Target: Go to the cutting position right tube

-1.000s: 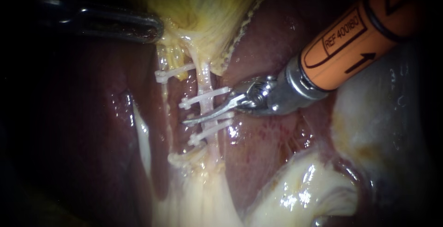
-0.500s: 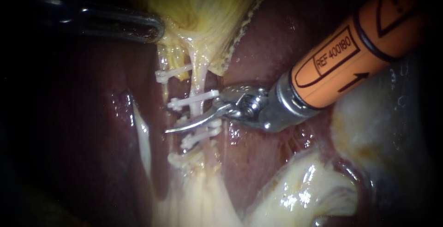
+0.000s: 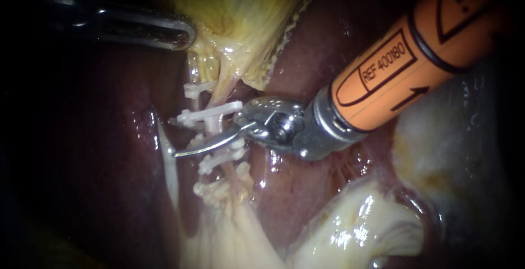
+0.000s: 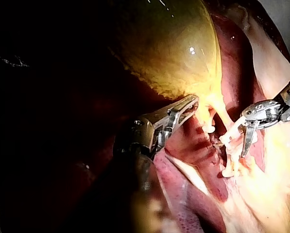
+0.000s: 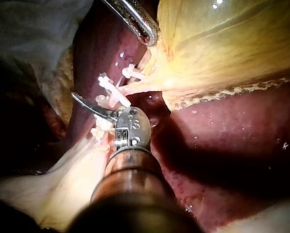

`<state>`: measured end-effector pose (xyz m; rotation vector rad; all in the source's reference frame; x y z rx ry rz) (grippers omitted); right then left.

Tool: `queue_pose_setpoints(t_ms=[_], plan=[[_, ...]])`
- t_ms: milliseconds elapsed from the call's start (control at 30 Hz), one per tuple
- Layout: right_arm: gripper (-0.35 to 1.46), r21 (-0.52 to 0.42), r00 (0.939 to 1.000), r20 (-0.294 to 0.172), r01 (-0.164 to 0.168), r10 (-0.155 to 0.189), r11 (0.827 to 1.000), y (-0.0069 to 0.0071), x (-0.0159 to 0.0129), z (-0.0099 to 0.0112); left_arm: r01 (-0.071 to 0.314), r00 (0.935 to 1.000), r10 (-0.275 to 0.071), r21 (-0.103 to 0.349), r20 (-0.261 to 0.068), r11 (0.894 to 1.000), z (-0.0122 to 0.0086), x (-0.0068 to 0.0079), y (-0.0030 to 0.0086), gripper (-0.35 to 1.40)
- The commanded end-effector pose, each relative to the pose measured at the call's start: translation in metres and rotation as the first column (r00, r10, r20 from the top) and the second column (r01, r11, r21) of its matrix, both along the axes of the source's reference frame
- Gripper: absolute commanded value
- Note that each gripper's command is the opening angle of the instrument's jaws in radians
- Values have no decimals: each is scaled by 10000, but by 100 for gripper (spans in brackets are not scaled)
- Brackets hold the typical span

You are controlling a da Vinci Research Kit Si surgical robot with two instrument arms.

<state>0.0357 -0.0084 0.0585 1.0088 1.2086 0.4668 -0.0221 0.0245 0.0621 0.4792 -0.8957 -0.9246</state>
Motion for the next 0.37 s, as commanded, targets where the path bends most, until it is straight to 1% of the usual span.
queue_pose_setpoints(t_ms=[33, 367], plan=[[143, -4, 10000, 18, -3, 3, 10000, 0, 0, 1, -1, 10000, 1, 2, 2, 10000, 0, 0, 0, -35], [143, -20, 10000, 20, 1, -1, 10000, -1, -1, 5, -1, 10000, 1, 4, 3, 10000, 0, 0, 0, -35]])
